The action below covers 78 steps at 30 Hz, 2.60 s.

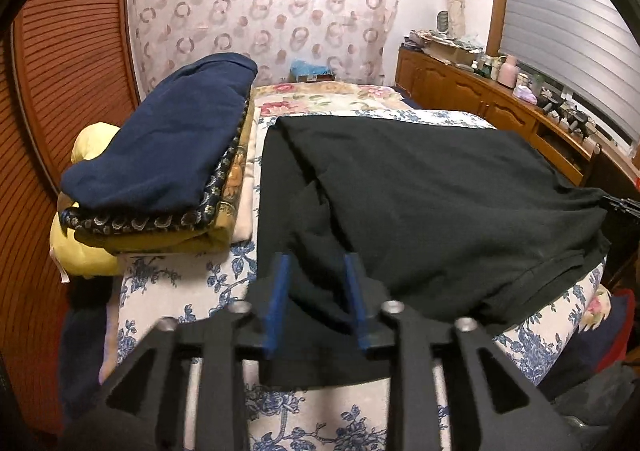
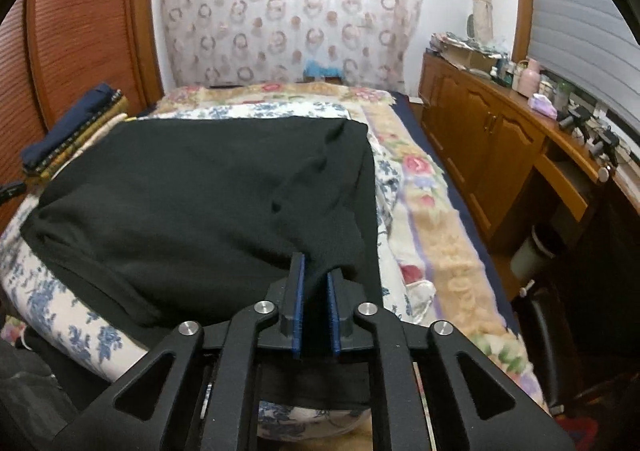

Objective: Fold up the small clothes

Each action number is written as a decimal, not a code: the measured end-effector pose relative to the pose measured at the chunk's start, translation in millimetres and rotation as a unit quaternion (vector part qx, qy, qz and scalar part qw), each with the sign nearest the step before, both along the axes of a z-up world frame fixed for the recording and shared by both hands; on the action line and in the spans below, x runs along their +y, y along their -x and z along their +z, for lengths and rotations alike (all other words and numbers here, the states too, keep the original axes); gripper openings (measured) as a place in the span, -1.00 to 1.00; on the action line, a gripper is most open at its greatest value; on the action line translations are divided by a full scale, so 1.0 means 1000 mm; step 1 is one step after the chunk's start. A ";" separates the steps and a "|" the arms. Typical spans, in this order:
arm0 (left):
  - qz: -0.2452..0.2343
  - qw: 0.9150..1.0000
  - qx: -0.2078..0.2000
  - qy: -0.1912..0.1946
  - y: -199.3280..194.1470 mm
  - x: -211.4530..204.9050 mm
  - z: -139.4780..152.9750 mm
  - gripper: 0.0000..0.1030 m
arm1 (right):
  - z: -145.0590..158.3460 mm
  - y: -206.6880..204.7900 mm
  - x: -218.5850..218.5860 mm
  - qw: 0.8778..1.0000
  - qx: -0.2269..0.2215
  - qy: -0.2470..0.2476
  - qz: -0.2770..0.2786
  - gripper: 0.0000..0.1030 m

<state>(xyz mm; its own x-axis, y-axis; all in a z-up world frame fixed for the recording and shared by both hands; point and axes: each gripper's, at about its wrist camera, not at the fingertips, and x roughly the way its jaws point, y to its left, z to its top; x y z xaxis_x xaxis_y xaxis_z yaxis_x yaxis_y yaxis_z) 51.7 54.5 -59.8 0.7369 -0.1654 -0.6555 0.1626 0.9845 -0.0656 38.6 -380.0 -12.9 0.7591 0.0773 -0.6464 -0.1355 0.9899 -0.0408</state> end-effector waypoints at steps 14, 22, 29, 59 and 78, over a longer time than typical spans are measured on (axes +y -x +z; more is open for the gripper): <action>0.010 1.000 0.026 -0.004 -0.038 0.016 -0.021 -0.23 | 0.016 -0.007 0.008 0.999 -0.036 0.002 -0.009 0.05; -0.013 0.997 0.072 -0.007 -0.057 0.004 -0.037 -0.23 | -0.023 -0.037 0.042 0.999 0.011 -0.028 0.045 0.07; -0.018 0.997 0.071 -0.017 -0.054 0.000 -0.037 -0.27 | -0.047 -0.050 0.063 0.997 0.036 -0.013 0.061 0.07; 0.015 0.999 0.039 0.014 -0.005 0.032 -0.012 -0.19 | -0.056 -0.046 0.060 0.998 0.015 -0.016 0.064 0.10; 0.032 0.997 0.069 -0.006 -0.012 0.031 -0.033 0.04 | -0.057 -0.045 0.059 0.998 0.014 -0.016 0.064 0.10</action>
